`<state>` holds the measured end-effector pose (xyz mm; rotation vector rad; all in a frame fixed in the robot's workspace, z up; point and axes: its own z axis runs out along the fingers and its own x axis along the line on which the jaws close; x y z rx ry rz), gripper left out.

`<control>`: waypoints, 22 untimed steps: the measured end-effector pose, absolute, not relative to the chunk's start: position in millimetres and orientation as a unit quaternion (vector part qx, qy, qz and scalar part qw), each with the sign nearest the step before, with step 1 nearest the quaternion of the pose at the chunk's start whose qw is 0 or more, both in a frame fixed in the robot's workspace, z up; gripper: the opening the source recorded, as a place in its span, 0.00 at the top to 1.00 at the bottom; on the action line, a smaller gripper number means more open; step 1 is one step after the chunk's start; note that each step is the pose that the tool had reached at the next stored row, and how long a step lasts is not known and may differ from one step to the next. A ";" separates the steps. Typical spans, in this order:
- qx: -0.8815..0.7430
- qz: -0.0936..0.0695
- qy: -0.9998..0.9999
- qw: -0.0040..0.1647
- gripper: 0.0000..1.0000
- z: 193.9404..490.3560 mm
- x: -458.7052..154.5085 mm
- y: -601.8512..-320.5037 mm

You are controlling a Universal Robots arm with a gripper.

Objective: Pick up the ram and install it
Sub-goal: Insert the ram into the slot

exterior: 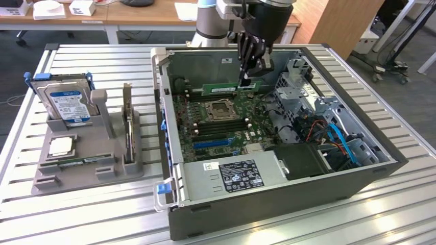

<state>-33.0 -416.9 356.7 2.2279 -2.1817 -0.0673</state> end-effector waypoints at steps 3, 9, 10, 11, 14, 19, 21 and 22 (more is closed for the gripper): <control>0.714 -0.022 -0.699 0.011 0.89 353.1 -33.0 -416.9; 0.714 -0.022 -0.699 0.011 0.89 345.9 -33.0 -416.9; 0.714 -0.022 -0.699 0.011 0.89 344.9 -33.0 -416.9; 0.714 -0.022 -0.699 0.011 0.89 343.9 -33.0 -416.9; 0.714 -0.022 -0.699 0.011 0.89 341.1 -33.0 -416.9; 0.714 -0.022 -0.699 0.011 0.89 336.9 -32.9 -416.9; 0.714 -0.022 -0.699 0.011 0.89 335.2 -33.0 -416.9; 0.714 -0.022 -0.699 0.011 0.89 334.5 -33.0 -416.9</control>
